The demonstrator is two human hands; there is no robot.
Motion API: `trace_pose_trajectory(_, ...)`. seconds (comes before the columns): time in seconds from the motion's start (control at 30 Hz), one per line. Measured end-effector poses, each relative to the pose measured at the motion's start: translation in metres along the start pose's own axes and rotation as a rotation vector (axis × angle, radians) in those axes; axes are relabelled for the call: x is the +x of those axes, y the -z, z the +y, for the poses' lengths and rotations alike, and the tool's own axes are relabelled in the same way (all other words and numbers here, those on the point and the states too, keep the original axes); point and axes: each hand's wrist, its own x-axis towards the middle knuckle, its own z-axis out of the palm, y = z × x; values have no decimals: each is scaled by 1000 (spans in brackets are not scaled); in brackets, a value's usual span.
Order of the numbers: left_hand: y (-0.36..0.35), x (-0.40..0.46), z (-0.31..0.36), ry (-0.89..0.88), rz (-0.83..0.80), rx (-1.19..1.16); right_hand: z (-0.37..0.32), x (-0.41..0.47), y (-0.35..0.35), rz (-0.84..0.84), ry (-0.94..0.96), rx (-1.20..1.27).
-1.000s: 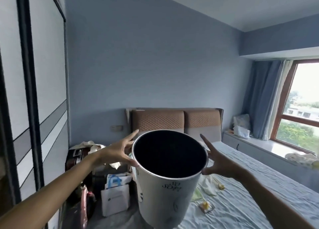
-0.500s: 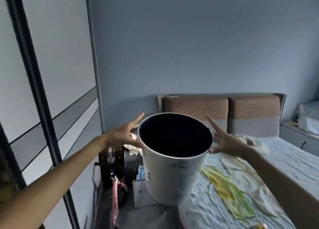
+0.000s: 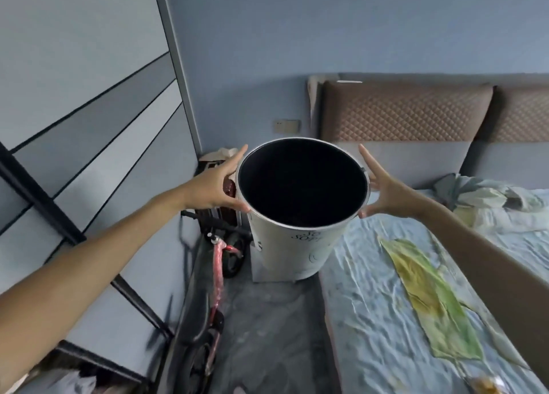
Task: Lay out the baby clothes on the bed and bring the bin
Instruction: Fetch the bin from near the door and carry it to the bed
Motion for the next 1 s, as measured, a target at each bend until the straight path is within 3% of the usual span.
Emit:
trace_pose_trajectory(0.27, -46, 96, -114, 86, -93, -122, 101, 86, -33, 24, -130, -42)
trace_pose_trajectory(0.47, -85, 181, -212, 184, -221, -41, 201, 151, -73, -50, -267, -134)
trace_pose_trajectory(0.83, -271, 250, -426, 378, -349, 42, 481, 194, -208, -157, -198, -182)
trace_pose_trajectory(1.0, -352, 256, -503, 407, -396, 79, 576, 200, -269, -215, -215, -176)
